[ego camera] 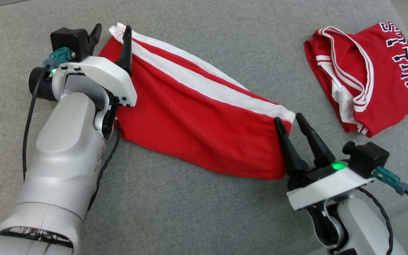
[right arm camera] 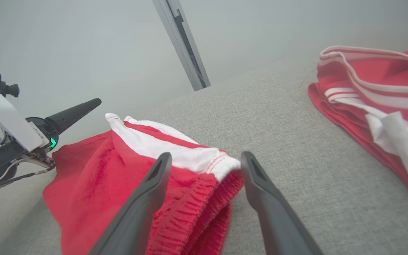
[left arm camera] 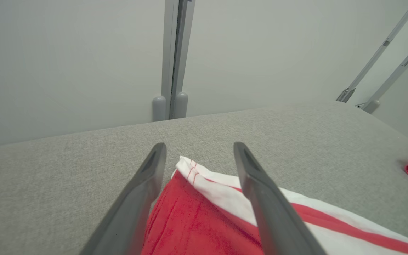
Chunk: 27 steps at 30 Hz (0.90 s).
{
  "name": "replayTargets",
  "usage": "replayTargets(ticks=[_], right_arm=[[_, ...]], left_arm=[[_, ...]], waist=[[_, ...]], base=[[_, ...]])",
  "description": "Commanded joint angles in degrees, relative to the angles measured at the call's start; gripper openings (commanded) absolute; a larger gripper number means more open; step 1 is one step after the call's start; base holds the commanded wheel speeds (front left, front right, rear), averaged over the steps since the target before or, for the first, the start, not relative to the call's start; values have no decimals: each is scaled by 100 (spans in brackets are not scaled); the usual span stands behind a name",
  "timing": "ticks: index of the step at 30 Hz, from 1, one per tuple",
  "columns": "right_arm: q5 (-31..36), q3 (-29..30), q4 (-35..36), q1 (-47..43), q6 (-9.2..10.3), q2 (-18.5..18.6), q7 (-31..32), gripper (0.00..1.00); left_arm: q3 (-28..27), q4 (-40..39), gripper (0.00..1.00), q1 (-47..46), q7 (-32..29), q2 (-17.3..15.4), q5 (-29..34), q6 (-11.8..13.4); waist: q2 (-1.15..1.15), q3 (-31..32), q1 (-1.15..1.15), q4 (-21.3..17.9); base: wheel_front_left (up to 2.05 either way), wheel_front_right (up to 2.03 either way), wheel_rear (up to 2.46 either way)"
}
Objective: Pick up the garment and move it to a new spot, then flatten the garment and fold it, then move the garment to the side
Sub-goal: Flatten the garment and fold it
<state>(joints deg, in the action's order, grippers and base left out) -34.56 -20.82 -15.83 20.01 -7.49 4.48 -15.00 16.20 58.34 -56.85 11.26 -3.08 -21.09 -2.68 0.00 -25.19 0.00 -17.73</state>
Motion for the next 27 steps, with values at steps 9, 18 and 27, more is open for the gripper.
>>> replayTargets(ticks=[9, 18, 27], right_arm=[[1235, 595, 849, -560, -1, 353, -25, 100], [1698, 1158, 1218, -1105, -1, 345, -25, 100], [1908, 1409, 1069, -1613, -1, 326, -25, 100]], left_arm=[[-9, -1048, 100, 691, 391, -76, 285, 457], [-407, -3127, 100, 2457, 391, -256, 459, 890], [-596, -4202, 100, 4139, 287, -517, 475, 1310]], waist=[[0, 410, 0, 251], [0, 994, 0, 451], [0, 1478, 0, 483]], base=[[0, 0, 0], [0, 0, 0], [0, 0, 0]])
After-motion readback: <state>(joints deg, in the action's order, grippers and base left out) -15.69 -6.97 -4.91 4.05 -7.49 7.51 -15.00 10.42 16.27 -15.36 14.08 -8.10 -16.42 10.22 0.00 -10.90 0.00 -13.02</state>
